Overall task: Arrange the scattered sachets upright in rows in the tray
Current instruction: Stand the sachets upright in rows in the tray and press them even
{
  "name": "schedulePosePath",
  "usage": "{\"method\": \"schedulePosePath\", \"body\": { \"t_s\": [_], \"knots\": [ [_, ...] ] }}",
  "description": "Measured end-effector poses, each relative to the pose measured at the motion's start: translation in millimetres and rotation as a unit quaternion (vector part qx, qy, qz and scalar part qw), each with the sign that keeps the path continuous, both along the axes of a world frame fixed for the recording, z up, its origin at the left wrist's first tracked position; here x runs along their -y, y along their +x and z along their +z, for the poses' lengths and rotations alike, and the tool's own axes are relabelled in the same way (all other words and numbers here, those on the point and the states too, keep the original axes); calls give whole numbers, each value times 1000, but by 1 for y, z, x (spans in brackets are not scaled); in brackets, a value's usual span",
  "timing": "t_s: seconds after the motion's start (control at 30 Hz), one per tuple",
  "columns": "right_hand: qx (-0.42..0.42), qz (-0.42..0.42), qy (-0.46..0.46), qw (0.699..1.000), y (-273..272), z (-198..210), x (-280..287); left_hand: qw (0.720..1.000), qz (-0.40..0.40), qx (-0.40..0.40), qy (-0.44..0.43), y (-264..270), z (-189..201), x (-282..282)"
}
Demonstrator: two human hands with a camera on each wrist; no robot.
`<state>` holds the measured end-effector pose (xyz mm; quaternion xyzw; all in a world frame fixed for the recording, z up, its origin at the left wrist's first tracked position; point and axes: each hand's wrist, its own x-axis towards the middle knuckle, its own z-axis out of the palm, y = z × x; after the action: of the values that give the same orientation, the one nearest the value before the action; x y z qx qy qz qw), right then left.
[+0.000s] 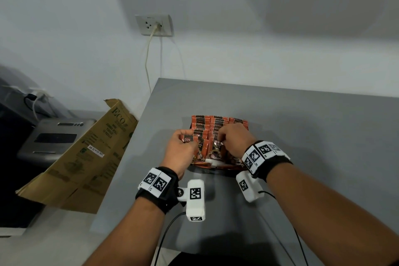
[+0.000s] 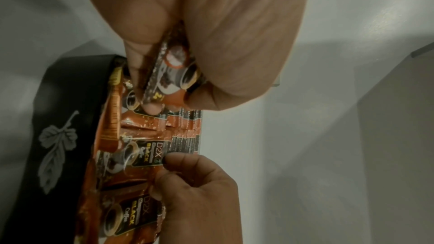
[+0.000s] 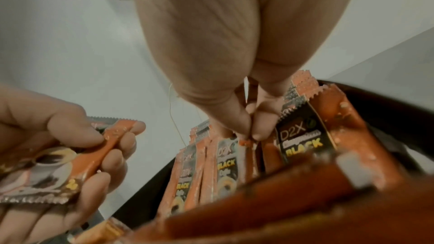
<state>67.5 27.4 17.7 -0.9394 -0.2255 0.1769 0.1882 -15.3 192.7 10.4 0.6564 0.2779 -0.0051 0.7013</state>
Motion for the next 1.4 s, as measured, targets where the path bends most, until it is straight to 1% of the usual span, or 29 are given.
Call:
{"method": "schedulePosePath", "body": {
  "t_s": [0.07,0.13,0.17,0.23,0.27,0.3,0.33,0.4,0.47,0.53,0.57,0.73,0.87,1.0,1.1,1.17,1.23,1.33,1.4],
  "knots": [
    [7,-6,24,1000,0,4,2,1000,-13,11,19,0,1,1],
    [18,-23,78,997,-2,13,3,999,-33,24,29,-1,4,3],
    [8,-31,119,992,-5,19,4,998,-47,33,24,-1,5,5],
    [-56,-27,193,979,-11,29,3,995,-82,48,11,0,8,8],
    [-81,-16,208,975,-13,32,2,994,-100,53,10,0,10,10],
    [-89,-9,214,973,-15,35,2,992,-112,55,14,1,10,12],
    [-81,-13,219,972,-14,36,2,992,-113,55,18,2,11,13],
    [-54,-53,225,971,-9,35,7,996,-78,42,15,4,10,12],
    [-39,-89,202,975,-4,30,13,999,-14,20,-21,6,11,8],
    [-24,-85,138,986,-3,22,15,998,30,8,-59,6,12,3],
    [-19,-79,112,990,-4,17,15,997,38,7,-71,5,14,2],
    [-15,-68,55,996,-7,-6,5,998,19,19,-48,-1,15,-2],
    [7,-70,24,997,-8,-11,-1,1000,5,24,-12,-2,10,-6],
    [30,-35,-3,999,-11,-15,-2,999,-12,38,24,-6,7,-5],
    [43,-26,2,999,-14,-13,1,996,-51,35,69,-4,8,-8],
    [55,-41,39,997,-14,-6,7,983,-104,33,151,4,8,-13],
    [44,-46,72,995,-14,4,16,956,-166,34,241,13,10,-17],
    [-13,-34,84,996,-19,17,33,893,-260,48,364,29,17,-21],
    [-30,-20,66,997,-25,21,43,858,-314,40,404,37,19,-22]
  ]
}}
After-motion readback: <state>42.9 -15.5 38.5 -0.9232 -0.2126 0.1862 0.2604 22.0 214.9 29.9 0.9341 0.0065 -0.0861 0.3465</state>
